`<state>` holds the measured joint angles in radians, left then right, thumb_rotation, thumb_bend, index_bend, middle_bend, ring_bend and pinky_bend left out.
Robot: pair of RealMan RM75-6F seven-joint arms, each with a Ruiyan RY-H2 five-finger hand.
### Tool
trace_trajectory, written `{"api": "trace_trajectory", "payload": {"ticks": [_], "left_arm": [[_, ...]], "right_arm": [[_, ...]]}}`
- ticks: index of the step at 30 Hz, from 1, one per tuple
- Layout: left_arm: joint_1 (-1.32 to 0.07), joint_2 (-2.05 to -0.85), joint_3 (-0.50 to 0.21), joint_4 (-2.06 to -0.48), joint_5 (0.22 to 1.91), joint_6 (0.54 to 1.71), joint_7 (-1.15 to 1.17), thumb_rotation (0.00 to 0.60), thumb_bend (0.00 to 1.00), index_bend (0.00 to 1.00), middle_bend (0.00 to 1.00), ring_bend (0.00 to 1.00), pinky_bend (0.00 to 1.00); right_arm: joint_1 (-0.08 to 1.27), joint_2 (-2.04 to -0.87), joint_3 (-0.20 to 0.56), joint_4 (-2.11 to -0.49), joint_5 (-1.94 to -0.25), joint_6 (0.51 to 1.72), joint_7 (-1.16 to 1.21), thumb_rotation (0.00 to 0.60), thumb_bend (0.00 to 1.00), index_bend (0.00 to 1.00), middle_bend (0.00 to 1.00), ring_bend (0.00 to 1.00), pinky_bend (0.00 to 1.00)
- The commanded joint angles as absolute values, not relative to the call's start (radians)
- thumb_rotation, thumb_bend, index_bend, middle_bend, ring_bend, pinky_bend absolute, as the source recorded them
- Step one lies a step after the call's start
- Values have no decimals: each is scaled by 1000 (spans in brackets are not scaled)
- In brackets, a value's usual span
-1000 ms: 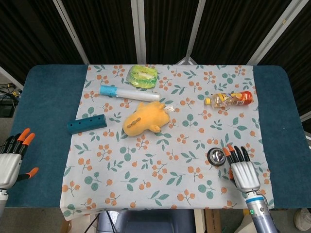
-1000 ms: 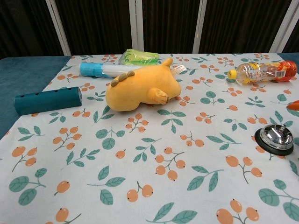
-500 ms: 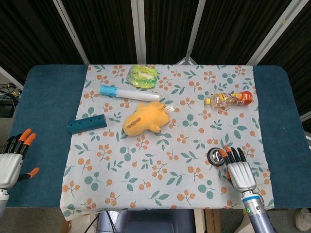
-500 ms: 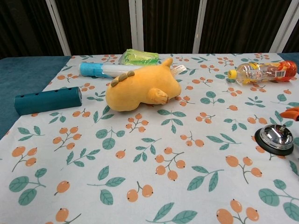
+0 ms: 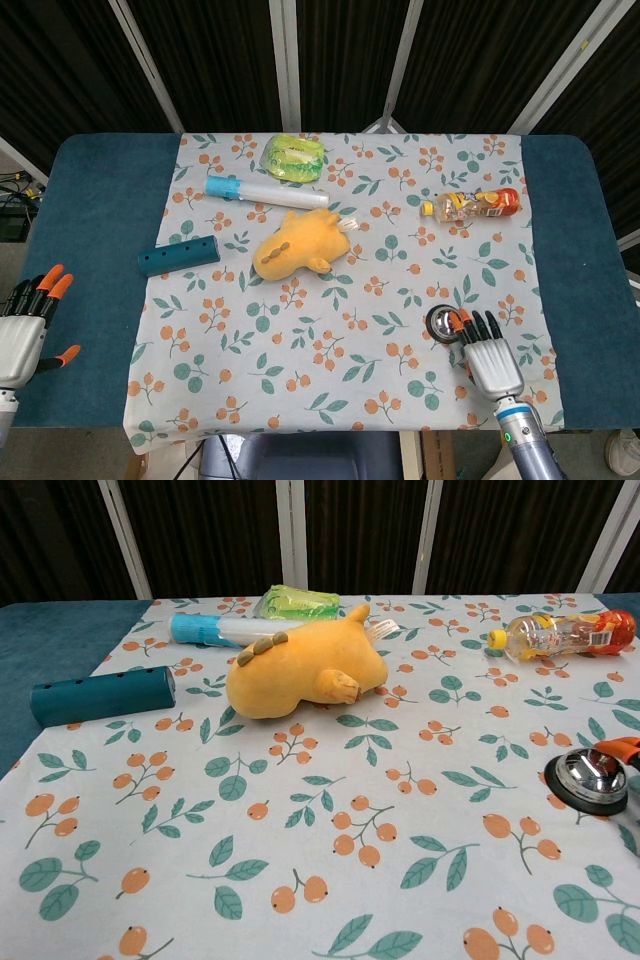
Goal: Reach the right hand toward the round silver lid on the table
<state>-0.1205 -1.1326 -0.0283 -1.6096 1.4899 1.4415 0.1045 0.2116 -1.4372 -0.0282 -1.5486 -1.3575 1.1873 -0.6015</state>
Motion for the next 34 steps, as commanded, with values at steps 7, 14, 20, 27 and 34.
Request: {"api": "trace_trajectory", "payload": {"ticks": [7,14,20,27,34], "left_arm": [[-122,-1134,-29,-1608,1490,1441,104,600,38,0,0,0,0],[-120,-1134,-28,-1608,1493,1445,102,600,37,0,0,0,0],[-118,-1131,-28,-1612,1489,1445,105,600,16,0,0,0,0],[-116,-1129,-25,-1618,1495,1450,111,600,10,0,0,0,0],[-114,-1132,-21,-1617,1498,1449,120,600,10,0,0,0,0]], "right_arm": [[212,-1415,30,-1589,-1394,1275,-489,600,873,0,0,0,0],[193,-1343,64,-1633,-1460,1384,-393,600,485,0,0,0,0],[148,-1247,50,-1700,-1479,1444,-349,600,186,0,0,0,0],[82,-1170,22,-1671,-1538,1547,-253,600,171,0,0,0,0],[59,-1156,15,-1634,-1540,1555,-158,600,169,0,0,0,0]]}}
